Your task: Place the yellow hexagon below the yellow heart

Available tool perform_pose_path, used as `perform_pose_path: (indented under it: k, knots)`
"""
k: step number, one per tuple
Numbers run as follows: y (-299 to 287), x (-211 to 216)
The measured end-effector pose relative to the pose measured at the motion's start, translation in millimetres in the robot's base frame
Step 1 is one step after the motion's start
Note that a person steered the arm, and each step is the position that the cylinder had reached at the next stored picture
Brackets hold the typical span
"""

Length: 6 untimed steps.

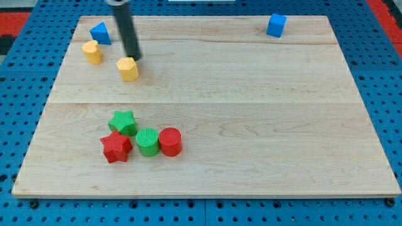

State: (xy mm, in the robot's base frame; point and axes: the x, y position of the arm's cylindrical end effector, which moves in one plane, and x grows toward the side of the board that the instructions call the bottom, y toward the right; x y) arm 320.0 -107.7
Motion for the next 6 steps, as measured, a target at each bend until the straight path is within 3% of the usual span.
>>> perform_pose_path:
  k: [1, 3, 4, 5, 6]
  knots:
    - [53.6, 21.4]
    - [-57.8, 29.7]
    - [-77.6, 34.7]
    - [-39.5, 85.2]
    - [-79.2, 90.4]
